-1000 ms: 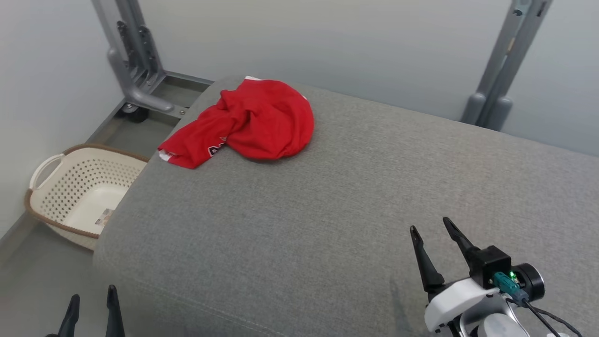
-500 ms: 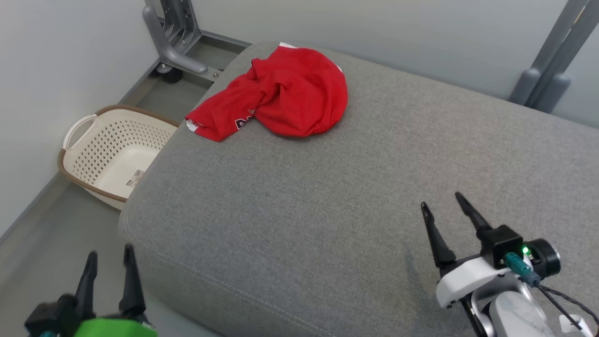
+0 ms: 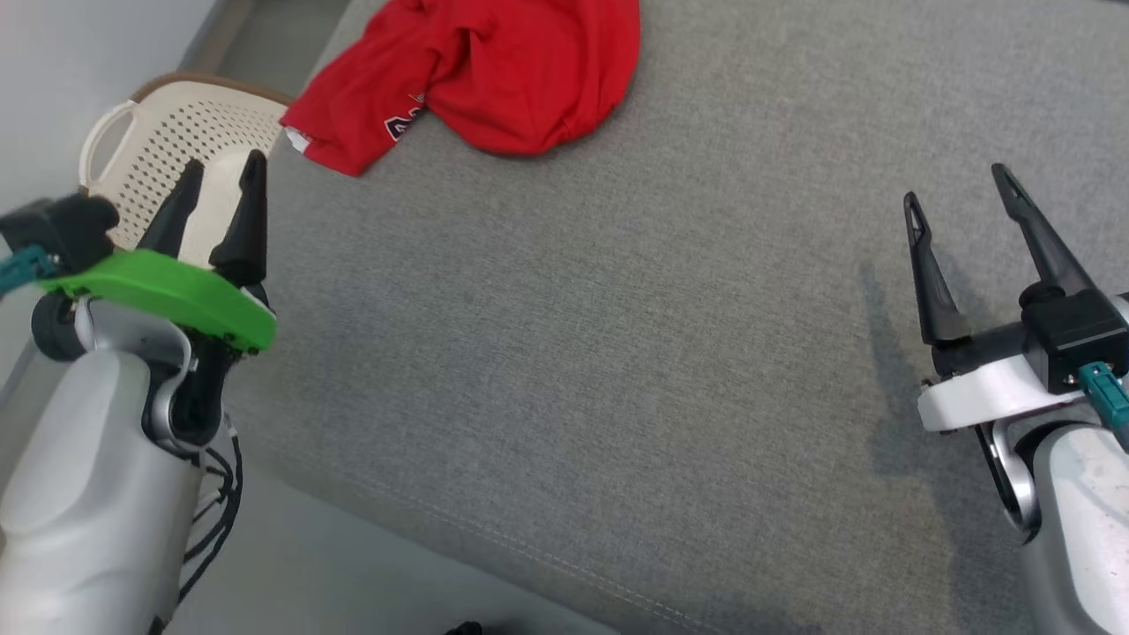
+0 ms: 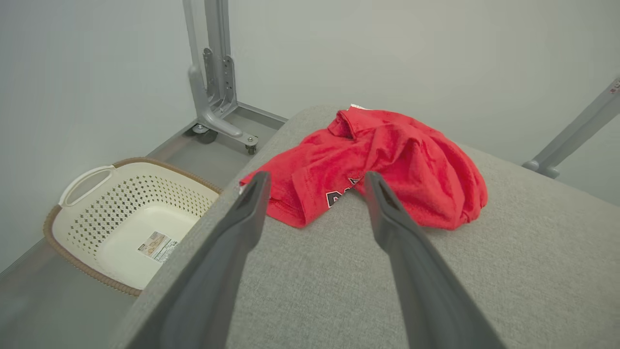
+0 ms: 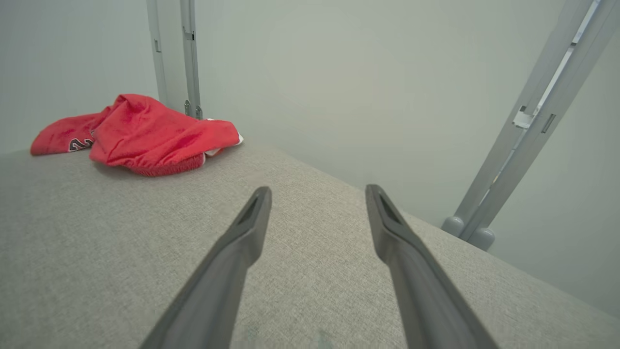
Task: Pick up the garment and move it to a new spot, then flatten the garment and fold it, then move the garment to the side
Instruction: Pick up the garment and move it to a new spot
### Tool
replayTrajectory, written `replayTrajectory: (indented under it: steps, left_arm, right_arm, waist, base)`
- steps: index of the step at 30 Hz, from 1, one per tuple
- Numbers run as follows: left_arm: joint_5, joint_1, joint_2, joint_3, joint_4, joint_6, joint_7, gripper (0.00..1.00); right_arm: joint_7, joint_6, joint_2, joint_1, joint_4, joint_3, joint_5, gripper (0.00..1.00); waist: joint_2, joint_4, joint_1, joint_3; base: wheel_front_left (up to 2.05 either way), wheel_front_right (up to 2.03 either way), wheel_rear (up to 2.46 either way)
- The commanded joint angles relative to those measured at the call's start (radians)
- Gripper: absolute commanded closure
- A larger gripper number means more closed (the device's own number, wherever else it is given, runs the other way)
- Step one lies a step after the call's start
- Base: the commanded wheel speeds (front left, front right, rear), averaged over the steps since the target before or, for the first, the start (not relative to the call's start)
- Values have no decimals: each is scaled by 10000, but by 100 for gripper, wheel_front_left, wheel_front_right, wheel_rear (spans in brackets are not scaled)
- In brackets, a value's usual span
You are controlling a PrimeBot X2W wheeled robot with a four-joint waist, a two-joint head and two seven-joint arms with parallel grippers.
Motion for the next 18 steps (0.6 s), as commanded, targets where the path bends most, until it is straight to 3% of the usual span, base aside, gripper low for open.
replayTrajectory:
  steps: [1,4,10,18]
  left_arm:
    - [-632,-579,110,-442,242,-17,277,0]
    - [-1416,-1324,734,-1322,845,-4,585,0]
    - [-2630,-2122,1453,-2623,1972,-3,800,0]
    - [-3670,-2445,1596,-3637,3354,-3,730,0]
  right_arm:
    - [149,-14,-117,-212,-319,2,-78,0]
    - [347,-14,-150,-120,-795,-74,-98,0]
    - [455,-14,-62,182,-1316,-278,-101,0]
    - [585,-14,-98,127,-1614,-219,-30,0]
  waist:
    - [0,-879,-2,1996]
    - [0,-1200,-2,2375]
    - [0,-1673,-2,2593]
    - [0,-1995,-2,2606]
  base:
    - [0,0,0]
    - [0,0,0]
    - [0,0,0]
    - [0,0,0]
